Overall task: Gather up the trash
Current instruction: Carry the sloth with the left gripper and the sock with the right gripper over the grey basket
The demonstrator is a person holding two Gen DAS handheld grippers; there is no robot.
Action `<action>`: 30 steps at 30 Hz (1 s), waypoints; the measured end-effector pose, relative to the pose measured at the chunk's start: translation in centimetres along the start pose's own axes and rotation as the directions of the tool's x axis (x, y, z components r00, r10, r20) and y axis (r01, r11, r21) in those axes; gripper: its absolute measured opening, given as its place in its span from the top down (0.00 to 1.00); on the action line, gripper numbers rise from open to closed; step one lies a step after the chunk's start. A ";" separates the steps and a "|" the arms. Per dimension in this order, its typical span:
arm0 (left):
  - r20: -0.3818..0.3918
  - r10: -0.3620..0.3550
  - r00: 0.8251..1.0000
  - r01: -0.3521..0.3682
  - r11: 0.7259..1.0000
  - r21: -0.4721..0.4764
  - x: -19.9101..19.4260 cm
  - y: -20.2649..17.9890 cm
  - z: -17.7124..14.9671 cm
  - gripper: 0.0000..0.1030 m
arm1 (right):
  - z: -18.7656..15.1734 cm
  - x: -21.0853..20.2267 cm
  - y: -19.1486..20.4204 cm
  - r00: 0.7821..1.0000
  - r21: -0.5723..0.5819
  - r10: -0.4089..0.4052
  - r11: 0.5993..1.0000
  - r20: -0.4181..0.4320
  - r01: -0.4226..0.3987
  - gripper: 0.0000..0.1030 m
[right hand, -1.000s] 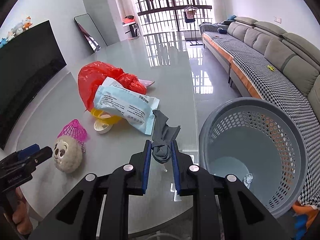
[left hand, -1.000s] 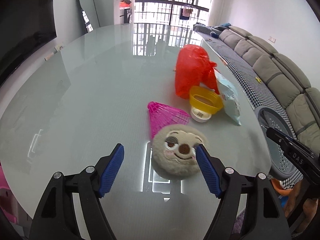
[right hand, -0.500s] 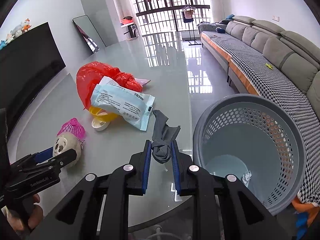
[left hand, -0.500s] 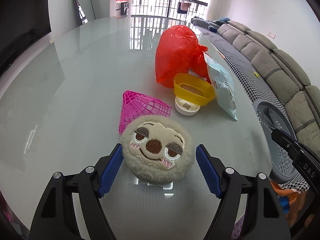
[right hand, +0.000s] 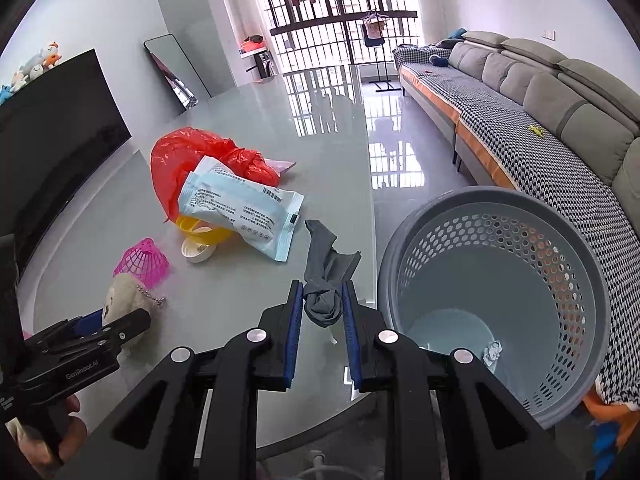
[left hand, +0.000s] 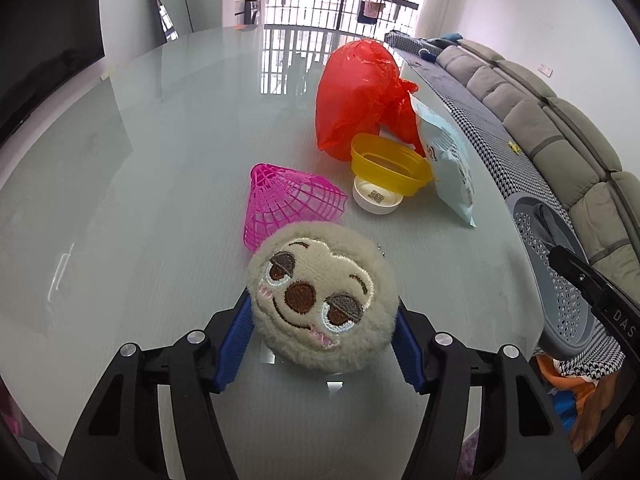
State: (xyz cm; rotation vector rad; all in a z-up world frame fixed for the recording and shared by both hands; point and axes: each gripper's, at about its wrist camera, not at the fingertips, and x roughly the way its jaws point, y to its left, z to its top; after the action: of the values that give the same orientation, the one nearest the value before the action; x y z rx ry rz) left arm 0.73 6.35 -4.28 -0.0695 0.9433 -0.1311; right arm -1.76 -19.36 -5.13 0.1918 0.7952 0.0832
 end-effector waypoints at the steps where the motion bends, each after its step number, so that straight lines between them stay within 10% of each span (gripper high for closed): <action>1: 0.005 0.000 1.000 0.000 1.000 0.004 -0.4 -0.2 -0.2 0.41 | 0.0 0.0 -0.1 1.000 0.000 0.001 1.000 0.000 -0.001 0.81; 30: 0.053 -0.235 0.971 0.208 0.928 0.308 -2.6 -15.6 2.2 0.41 | -1.1 -5.1 -11.4 0.984 0.181 -0.179 0.968 0.022 0.172 0.81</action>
State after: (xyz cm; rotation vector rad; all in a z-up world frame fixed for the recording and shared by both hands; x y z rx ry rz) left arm -0.24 -8.67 0.97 0.0994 0.8150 -0.4769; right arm -6.09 -31.08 -4.59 0.2912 0.7783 -0.1594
